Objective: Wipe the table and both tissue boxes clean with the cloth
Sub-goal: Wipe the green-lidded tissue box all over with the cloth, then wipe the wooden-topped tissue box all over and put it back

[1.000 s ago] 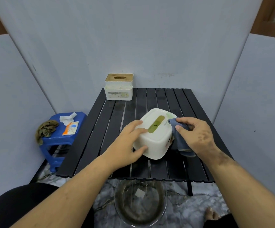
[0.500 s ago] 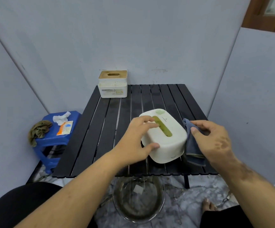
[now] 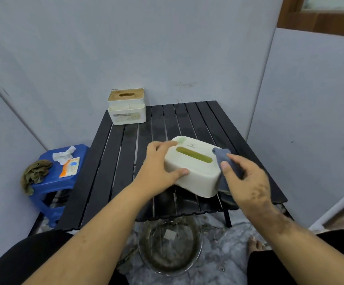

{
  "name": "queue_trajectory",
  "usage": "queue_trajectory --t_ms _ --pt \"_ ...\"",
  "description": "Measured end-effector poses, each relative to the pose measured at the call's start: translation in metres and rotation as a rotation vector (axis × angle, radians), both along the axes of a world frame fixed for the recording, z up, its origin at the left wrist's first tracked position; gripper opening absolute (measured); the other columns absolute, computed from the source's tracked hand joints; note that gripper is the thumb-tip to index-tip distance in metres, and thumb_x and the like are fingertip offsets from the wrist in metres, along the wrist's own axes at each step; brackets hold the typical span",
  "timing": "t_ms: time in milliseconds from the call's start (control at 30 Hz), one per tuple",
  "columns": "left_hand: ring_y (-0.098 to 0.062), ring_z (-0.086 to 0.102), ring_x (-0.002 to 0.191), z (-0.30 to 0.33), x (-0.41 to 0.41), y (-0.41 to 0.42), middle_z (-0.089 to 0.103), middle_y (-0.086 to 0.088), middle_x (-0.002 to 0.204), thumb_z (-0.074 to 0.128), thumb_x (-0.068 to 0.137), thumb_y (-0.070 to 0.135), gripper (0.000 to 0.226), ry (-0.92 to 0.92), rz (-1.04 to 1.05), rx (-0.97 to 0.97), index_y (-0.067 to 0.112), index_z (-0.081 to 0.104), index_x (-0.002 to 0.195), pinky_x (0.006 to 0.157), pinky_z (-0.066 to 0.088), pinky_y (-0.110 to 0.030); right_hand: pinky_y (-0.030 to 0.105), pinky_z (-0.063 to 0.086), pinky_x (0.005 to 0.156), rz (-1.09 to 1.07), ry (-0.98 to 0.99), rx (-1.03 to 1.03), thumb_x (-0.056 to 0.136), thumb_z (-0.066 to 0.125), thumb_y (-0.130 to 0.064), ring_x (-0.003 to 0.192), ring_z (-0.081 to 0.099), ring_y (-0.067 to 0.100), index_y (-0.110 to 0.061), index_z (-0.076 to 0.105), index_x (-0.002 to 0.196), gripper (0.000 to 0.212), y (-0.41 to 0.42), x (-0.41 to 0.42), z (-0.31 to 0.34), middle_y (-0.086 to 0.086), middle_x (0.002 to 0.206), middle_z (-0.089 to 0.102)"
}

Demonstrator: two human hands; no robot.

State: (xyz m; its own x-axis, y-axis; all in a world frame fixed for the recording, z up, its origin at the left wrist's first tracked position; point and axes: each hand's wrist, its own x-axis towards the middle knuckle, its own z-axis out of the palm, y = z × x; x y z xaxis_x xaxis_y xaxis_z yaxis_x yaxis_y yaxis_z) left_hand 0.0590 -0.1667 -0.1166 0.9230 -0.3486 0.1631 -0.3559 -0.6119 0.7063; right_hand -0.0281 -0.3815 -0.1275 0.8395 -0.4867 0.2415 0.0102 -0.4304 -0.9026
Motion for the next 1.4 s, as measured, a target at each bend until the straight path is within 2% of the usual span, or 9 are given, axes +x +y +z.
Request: queue_trajectory --t_ms 133,233,433,600,733,800,1000,1167,1400 --pt "-0.012 0.040 0.135 -0.009 0.002 0.007 0.048 0.015 0.140 0.088 0.069 0.052 0.098 0.100 0.093 -0.083 0.034 0.036 0.150 0.112 0.042 -0.041 0.001 0.028 0.087 0.156 0.135 -0.098 0.067 0.087 -0.033 0.111 0.036 -0.004 -0.022 0.040 0.143 0.091 0.017 -0.009 -0.005 -0.015 0.124 0.040" --pt "-0.012 0.051 0.124 -0.011 0.004 0.012 0.057 0.021 0.127 0.091 0.065 0.048 0.077 0.073 0.053 -0.102 0.052 0.048 0.129 0.102 0.049 -0.039 0.003 0.030 0.083 0.185 0.155 -0.080 0.063 0.090 -0.028 0.111 0.035 -0.002 -0.024 0.033 0.146 0.101 0.015 -0.003 -0.009 -0.015 0.121 0.037" --pt "0.000 0.055 0.100 -0.015 -0.003 0.013 0.051 0.011 0.111 0.094 0.066 0.038 0.071 0.021 0.065 -0.175 0.060 0.049 0.116 0.081 0.044 -0.016 0.002 0.029 0.088 0.256 0.115 -0.079 0.063 0.089 -0.032 0.117 0.039 0.000 -0.028 0.033 0.146 0.101 0.004 0.017 -0.013 -0.017 0.132 0.042" --pt "-0.001 0.055 0.101 -0.010 0.012 0.011 0.051 0.013 0.111 0.094 0.064 0.039 0.069 -0.032 0.098 -0.198 0.062 0.048 0.110 0.080 0.044 -0.016 0.028 0.042 0.105 0.321 0.074 -0.085 0.063 0.089 -0.030 0.124 0.045 0.008 -0.032 0.039 0.142 0.093 -0.002 0.044 -0.012 -0.011 0.138 0.048" --pt "-0.002 0.056 0.101 0.000 0.049 0.004 0.051 0.011 0.111 0.094 0.064 0.040 0.069 -0.060 0.128 -0.205 0.045 0.055 0.120 0.082 0.046 -0.017 -0.003 0.039 0.077 0.378 0.021 -0.087 0.068 0.087 -0.019 0.105 0.052 -0.005 -0.044 0.040 0.127 0.079 -0.008 0.083 0.007 -0.028 0.117 0.049" --pt "-0.005 0.056 0.102 0.005 0.078 -0.002 0.052 0.009 0.111 0.094 0.063 0.042 0.069 -0.078 0.155 -0.210 0.036 0.059 0.124 0.083 0.048 -0.020 -0.007 0.036 0.070 0.395 0.002 -0.085 0.067 0.087 -0.015 0.099 0.050 -0.018 -0.045 0.040 0.125 0.080 -0.016 0.114 0.018 -0.034 0.110 0.046" --pt "-0.011 0.056 0.105 0.010 0.187 -0.027 0.054 0.005 0.116 0.093 0.062 0.050 0.079 -0.118 0.224 -0.228 0.027 0.060 0.130 0.089 0.048 -0.027 -0.004 0.038 0.078 0.449 -0.030 -0.124 0.065 0.088 -0.015 0.110 0.054 0.008 -0.030 0.050 0.133 0.080 -0.041 0.229 0.035 -0.013 0.125 0.057" --pt "-0.012 0.067 0.103 -0.001 0.273 -0.044 0.068 0.007 0.117 0.084 0.042 0.074 0.092 -0.073 0.284 -0.267 0.034 0.064 0.123 0.088 0.060 -0.040 -0.001 0.042 0.078 0.468 -0.057 -0.122 0.064 0.088 -0.014 0.111 0.055 0.009 -0.036 0.051 0.126 0.075 -0.057 0.322 0.030 -0.016 0.122 0.058" --pt "-0.014 0.066 0.104 -0.018 0.343 -0.060 0.064 0.004 0.120 0.089 0.045 0.064 0.091 -0.019 0.285 -0.283 0.028 0.063 0.125 0.090 0.059 -0.037 0.005 0.047 0.077 0.462 -0.043 -0.056 0.063 0.089 -0.015 0.112 0.057 0.008 -0.025 0.053 0.129 0.076 -0.075 0.400 0.003 -0.014 0.122 0.060"
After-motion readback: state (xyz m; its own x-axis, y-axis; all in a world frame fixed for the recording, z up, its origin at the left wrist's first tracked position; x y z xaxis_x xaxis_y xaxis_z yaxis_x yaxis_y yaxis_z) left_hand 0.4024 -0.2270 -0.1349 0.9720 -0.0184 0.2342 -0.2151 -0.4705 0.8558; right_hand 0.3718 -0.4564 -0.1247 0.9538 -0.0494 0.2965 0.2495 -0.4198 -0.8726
